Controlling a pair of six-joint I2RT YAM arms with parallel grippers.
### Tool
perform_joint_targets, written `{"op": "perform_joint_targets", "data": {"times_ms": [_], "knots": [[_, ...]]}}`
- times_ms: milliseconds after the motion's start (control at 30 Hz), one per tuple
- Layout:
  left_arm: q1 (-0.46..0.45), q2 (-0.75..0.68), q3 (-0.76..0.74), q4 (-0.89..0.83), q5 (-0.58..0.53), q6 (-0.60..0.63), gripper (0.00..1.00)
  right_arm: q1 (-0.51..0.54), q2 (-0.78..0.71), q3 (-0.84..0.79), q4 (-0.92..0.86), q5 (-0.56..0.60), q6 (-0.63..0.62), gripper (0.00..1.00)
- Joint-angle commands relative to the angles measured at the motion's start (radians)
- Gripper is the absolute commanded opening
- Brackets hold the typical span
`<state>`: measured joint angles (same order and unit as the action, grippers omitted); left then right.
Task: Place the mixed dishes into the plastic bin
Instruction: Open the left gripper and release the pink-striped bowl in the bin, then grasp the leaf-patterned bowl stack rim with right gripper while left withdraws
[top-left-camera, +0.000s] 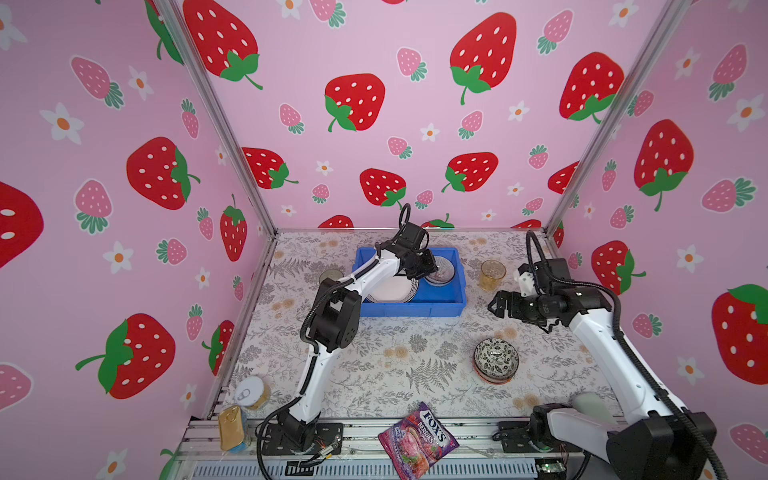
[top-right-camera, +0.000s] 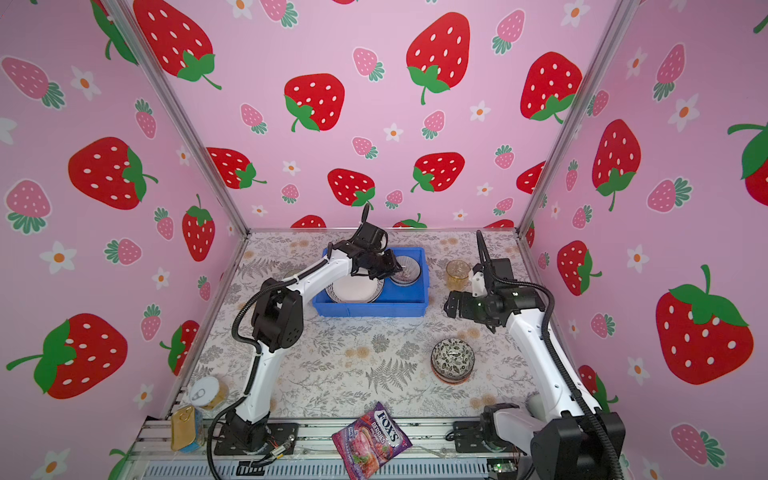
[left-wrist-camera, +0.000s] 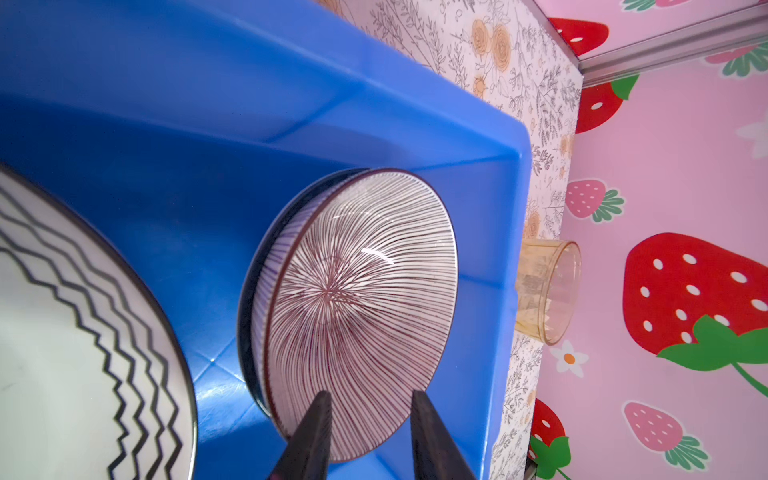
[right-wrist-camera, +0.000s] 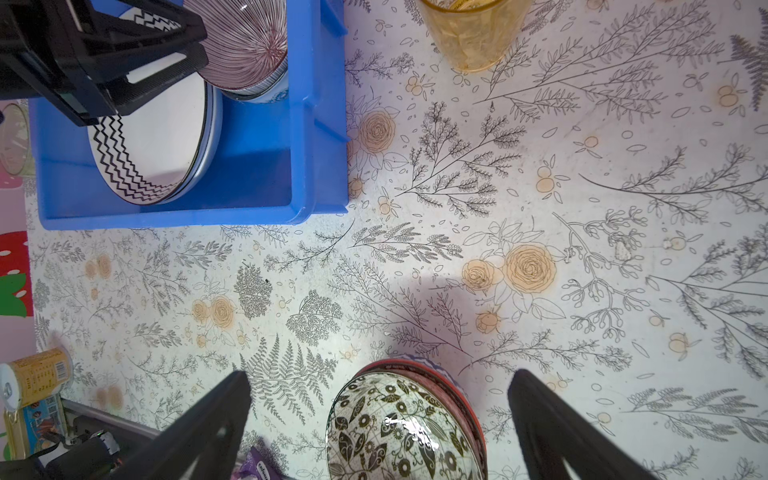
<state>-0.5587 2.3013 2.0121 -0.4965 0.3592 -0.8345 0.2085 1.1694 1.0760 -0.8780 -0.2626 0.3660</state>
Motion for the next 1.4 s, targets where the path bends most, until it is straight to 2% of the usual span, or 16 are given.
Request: {"op": "perform_joint_targets", "data": {"times_ms": [0, 133, 233, 433, 733, 1067, 1333, 1367], "knots": [[0.003, 0.015, -0.013, 0.032, 0.021, -0.01, 0.35, -0.005, -0.012, -0.004, -0.017, -0.001, -0.007, 0.99], [0.004, 0.018, -0.013, 0.036, 0.027, -0.011, 0.35, -0.005, -0.014, -0.007, -0.033, -0.006, -0.01, 0.99], [0.004, 0.012, -0.025, 0.053, 0.032, -0.012, 0.35, -0.005, -0.021, -0.01, -0.065, 0.036, -0.012, 1.0], [0.006, -0.016, -0.027, 0.061, 0.045, -0.014, 0.35, -0.005, -0.037, -0.06, -0.112, 0.07, 0.0, 0.95], [0.003, -0.16, -0.059, 0.002, 0.029, 0.028, 0.36, 0.0, -0.087, -0.124, -0.181, 0.122, 0.04, 0.89], [-0.003, -0.424, -0.28, -0.04, -0.006, 0.094, 0.7, 0.005, -0.157, -0.214, -0.199, 0.126, 0.07, 0.77], [-0.007, -0.595, -0.45, -0.086, -0.058, 0.122, 0.84, 0.007, -0.202, -0.273, -0.192, 0.116, 0.078, 0.64], [-0.011, -0.617, -0.464, -0.097, -0.071, 0.125, 0.89, 0.008, -0.204, -0.277, -0.194, 0.115, 0.079, 0.62]]}}
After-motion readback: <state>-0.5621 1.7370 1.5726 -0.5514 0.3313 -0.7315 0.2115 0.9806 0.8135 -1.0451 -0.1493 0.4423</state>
